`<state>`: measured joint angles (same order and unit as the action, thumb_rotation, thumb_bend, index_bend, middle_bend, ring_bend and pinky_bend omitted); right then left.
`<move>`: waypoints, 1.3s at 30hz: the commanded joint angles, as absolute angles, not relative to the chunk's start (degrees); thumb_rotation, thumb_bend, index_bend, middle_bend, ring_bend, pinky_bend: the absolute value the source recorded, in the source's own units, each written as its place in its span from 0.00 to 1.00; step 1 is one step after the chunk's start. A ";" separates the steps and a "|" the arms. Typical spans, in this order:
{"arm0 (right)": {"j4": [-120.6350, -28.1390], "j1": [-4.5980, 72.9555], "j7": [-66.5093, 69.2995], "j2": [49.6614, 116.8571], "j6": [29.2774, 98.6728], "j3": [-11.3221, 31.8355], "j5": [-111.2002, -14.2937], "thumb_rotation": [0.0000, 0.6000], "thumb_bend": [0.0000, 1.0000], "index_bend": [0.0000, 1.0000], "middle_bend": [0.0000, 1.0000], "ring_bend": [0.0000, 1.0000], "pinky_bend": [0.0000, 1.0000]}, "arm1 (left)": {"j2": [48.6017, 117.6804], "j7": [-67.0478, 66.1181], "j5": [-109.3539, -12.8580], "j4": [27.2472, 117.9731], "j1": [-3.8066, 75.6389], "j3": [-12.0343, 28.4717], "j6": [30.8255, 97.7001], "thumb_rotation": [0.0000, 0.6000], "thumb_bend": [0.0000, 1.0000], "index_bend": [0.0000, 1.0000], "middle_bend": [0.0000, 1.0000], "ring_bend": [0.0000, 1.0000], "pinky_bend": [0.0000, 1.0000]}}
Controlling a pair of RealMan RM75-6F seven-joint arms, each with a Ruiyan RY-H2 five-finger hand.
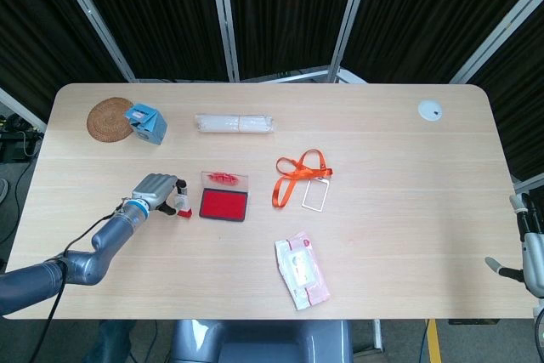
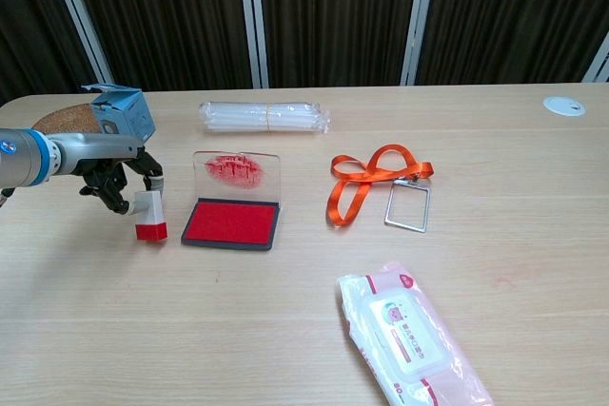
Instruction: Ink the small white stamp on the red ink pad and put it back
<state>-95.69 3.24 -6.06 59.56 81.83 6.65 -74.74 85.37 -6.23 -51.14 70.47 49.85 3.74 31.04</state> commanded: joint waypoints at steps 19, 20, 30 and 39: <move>-95.94 3.22 -5.95 59.42 81.91 6.60 -74.93 1.00 0.00 0.00 0.00 0.00 0.00 | 79.54 -6.64 -52.43 78.84 49.00 2.23 32.06 1.00 0.37 0.41 0.34 0.77 0.78; -95.99 3.20 -5.93 59.39 81.95 6.58 -74.98 1.00 0.00 0.00 0.00 0.00 0.00 | 79.13 -6.60 -52.62 79.41 48.91 2.15 32.16 1.00 0.37 0.41 0.33 0.77 0.78; -96.66 2.90 -5.36 58.96 82.48 6.37 -75.75 1.00 0.00 0.00 0.00 0.00 0.00 | 74.65 -7.17 -54.92 85.54 47.30 1.33 35.86 1.00 0.37 0.37 0.28 0.76 0.77; -97.80 2.23 -2.91 57.63 83.78 6.24 -77.43 1.00 0.00 0.00 0.00 0.00 0.00 | 69.54 -5.84 -66.81 94.00 37.39 2.92 59.50 1.00 0.06 0.18 0.13 0.64 0.67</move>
